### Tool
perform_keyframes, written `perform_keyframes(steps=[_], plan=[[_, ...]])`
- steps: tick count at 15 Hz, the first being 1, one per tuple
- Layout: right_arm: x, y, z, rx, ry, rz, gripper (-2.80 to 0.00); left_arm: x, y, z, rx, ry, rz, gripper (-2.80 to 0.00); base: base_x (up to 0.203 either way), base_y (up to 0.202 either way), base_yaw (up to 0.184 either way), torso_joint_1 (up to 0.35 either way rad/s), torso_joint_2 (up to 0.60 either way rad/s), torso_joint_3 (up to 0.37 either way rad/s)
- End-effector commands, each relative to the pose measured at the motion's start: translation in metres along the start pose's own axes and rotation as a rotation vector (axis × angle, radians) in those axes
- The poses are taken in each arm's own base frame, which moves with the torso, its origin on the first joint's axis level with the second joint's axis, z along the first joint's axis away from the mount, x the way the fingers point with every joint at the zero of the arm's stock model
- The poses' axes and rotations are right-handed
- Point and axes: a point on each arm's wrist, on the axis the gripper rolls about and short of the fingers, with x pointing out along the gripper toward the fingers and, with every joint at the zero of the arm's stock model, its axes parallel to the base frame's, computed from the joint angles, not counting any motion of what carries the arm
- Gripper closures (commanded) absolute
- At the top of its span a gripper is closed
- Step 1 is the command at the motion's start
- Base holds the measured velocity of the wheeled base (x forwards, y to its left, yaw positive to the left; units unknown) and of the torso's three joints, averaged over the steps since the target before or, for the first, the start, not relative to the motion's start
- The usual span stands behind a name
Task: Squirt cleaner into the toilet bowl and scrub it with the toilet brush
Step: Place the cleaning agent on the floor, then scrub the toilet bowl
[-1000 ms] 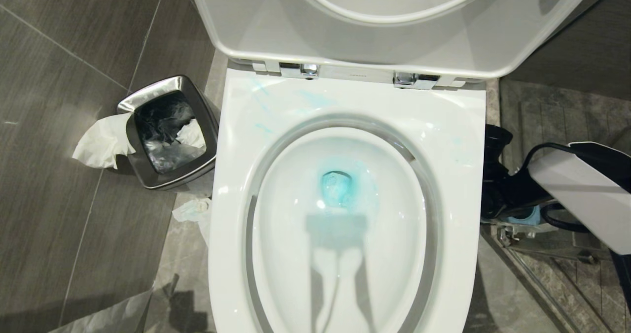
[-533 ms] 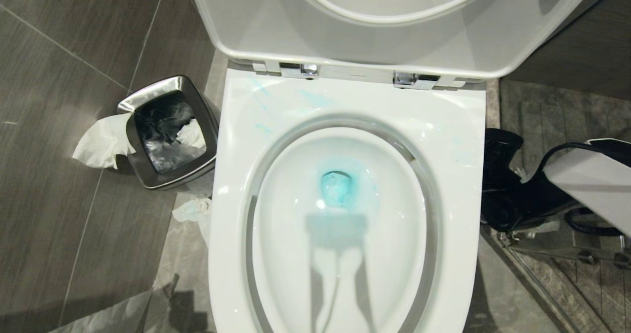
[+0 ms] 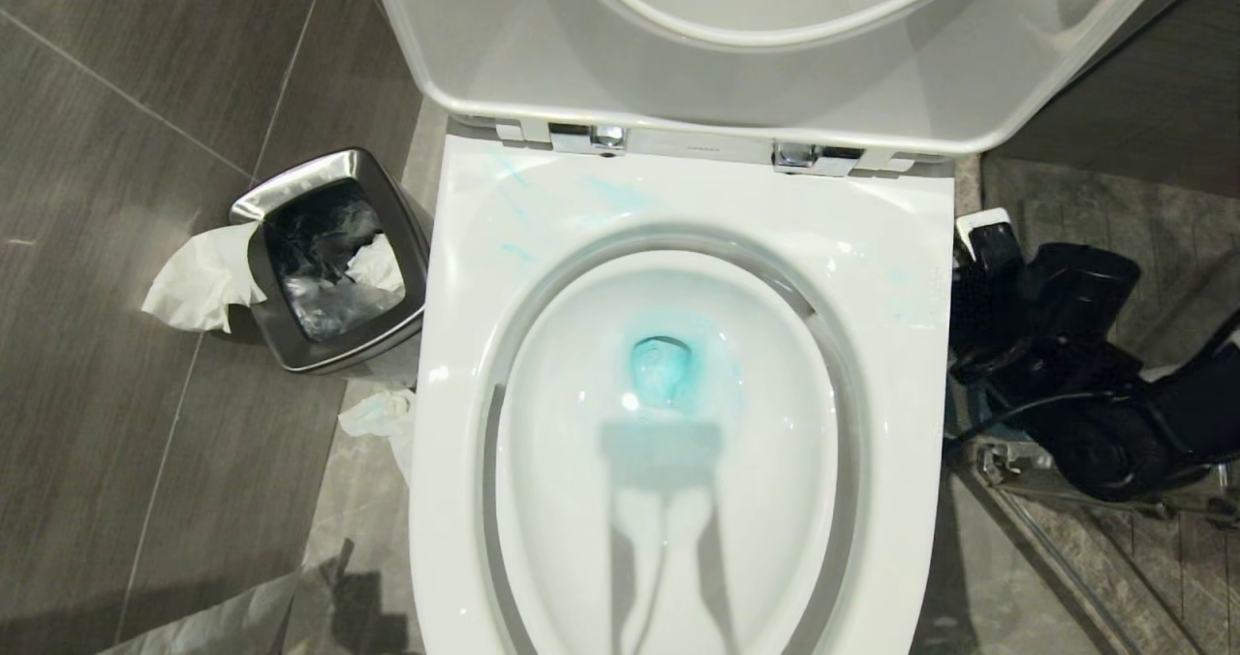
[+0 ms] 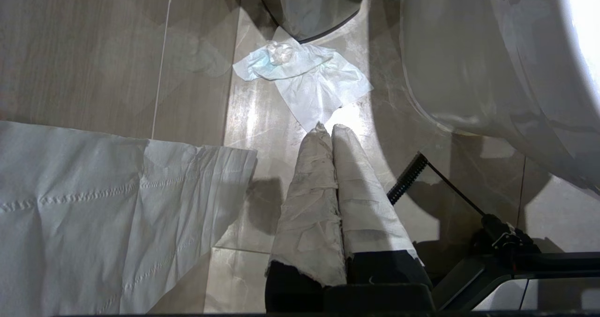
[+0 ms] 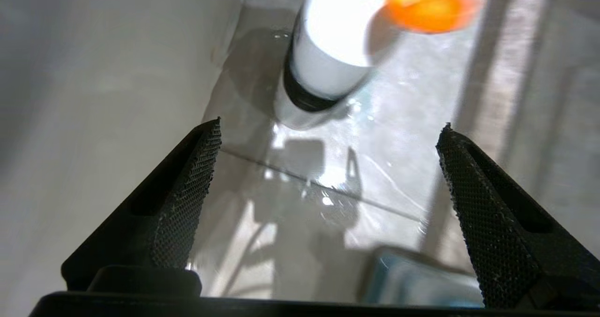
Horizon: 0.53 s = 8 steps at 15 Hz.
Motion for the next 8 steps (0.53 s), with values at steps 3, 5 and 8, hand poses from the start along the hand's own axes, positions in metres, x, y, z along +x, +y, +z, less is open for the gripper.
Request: perform_keyframes(steps=[3, 5, 8], plan=[[-0.086, -0.02, 0.056, 0.007, -0.067, -0.026, -2.8, 0.0, 0.0, 0.0, 0.0, 0.003, -0.001, 0.0, 0.0, 0.0, 0.0, 0.0, 0.0, 0.0], [-0.125, -0.027, 0.077, 0.008, -0.064, -0.041, -2.8, 0.0, 0.0, 0.0, 0.0, 0.003, 0.0, 0.0, 0.0, 0.0, 0.0, 0.0, 0.0, 0.0], [-0.177, -0.037, 0.087, 0.026, 0.123, -0.017, -2.8, 0.0, 0.0, -0.001, 0.0, 0.004, -0.001, 0.0, 0.0, 0.0, 0.0, 0.0, 0.0, 0.0]])
